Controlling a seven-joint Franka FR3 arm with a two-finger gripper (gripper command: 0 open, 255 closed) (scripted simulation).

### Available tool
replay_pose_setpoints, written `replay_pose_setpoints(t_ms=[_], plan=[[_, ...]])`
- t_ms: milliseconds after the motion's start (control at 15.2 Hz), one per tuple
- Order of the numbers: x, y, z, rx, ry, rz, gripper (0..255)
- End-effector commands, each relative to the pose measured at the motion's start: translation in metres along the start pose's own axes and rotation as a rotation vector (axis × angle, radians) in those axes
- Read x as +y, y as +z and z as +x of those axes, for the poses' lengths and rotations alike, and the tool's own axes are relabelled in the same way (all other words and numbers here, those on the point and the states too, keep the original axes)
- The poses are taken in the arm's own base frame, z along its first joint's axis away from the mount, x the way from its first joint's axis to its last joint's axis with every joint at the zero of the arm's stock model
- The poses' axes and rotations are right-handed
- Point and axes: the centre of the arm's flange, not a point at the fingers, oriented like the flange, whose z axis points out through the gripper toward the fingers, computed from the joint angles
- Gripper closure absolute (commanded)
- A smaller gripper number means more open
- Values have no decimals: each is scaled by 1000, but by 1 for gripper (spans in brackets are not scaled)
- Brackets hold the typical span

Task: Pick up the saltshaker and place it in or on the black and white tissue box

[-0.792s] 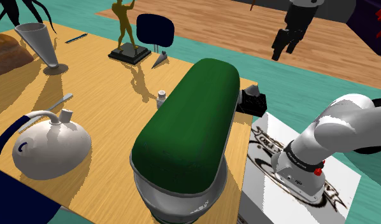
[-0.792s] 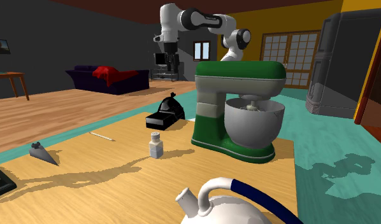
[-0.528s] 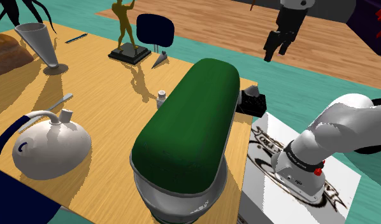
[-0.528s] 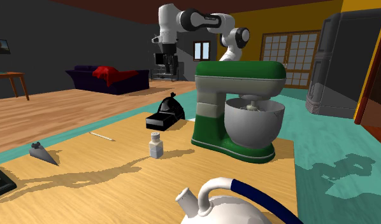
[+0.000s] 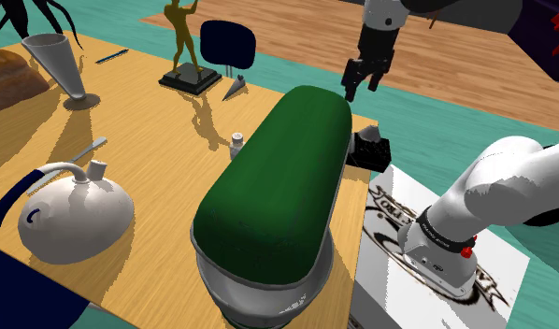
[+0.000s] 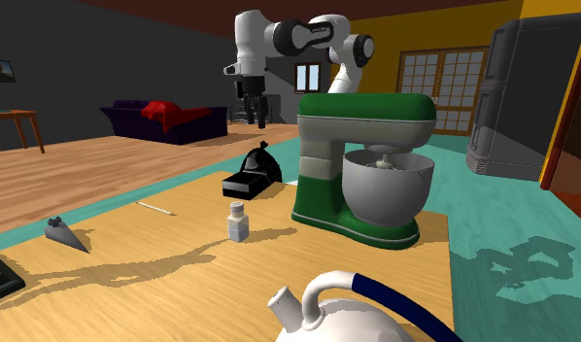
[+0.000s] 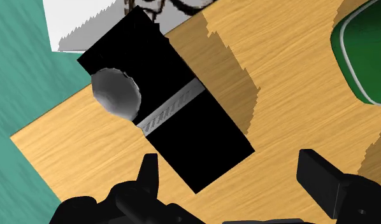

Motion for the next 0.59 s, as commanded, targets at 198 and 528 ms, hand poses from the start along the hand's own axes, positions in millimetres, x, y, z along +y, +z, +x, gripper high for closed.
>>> replay_pose_setpoints(t_ms=[198,528], plan=[[-52,19,33,9,-5,8,0],[-104,36,67,17,-11,16,0]])
